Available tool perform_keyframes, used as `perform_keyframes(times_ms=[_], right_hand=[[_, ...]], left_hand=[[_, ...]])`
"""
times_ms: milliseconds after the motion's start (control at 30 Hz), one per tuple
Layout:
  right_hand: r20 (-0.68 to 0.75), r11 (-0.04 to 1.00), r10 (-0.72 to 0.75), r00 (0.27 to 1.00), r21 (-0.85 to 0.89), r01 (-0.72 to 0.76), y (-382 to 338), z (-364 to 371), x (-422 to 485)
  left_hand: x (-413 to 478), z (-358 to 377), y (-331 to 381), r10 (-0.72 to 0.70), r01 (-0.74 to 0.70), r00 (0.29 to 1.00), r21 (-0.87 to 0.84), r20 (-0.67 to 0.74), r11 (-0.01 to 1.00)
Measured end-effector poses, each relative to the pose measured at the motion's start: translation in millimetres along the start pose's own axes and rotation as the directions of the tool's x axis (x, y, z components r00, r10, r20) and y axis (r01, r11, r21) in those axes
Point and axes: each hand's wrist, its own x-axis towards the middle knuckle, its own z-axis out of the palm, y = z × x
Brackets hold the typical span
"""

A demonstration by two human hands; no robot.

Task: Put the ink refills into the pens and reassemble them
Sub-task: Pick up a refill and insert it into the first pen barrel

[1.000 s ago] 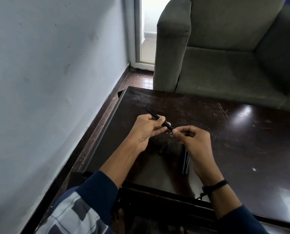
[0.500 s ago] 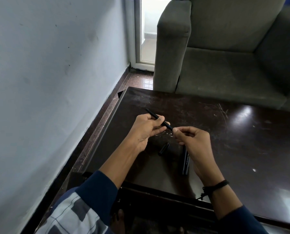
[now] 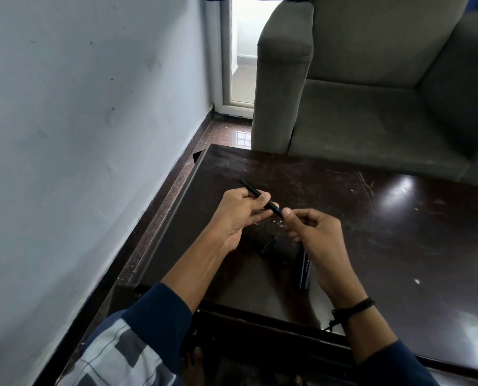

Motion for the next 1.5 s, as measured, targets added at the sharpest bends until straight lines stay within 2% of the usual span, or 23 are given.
perform_keyframes(times_ms=[200,433,600,767,1000,1267,1500], right_hand=[[-0.022,0.996,0.014,1.000,-0.084,-0.016,2.6,0.5,2.1],[0.003,1.000,0.005,1.000,-0.011,-0.005,-0.8,-0.7,2.7],[-0.001,0.997,0.044,0.999,-0.061,-0.044,1.3,-0.9,4.2],[-0.050,0.996,0.012,0.999,-0.090,-0.017,5.0,5.0,1.9],[-0.028,1.000,0.026,0.999,-0.001,-0.026,0.0,0.9,2.3],[-0.046,0.998,0.016,0.999,-0.054,-0.018,3.9,4.3,1.3],[-0.012,1.000,0.012,1.000,-0.006,-0.012,-0.7,3.1,0.9]], left_hand=[[0.7,2.7,-5.2,-0.001,0.001,1.000,0.032,0.018,0.999],[2.1,2.2,-4.7,0.019,-0.020,1.000,0.028,0.016,0.999],[1.4,3.8,-7.4,0.020,-0.021,1.000,0.033,0.021,0.999],[2.5,4.4,-9.6,0.021,-0.022,1.000,0.051,0.018,0.998],[3.6,-0.8,-2.1,0.039,-0.039,0.999,0.011,0.004,0.999],[4.9,0.8,-7.1,0.030,-0.030,0.999,0.039,0.014,0.999],[3.4,-1.3,-2.7,0.035,-0.035,0.999,0.042,0.014,0.998]])
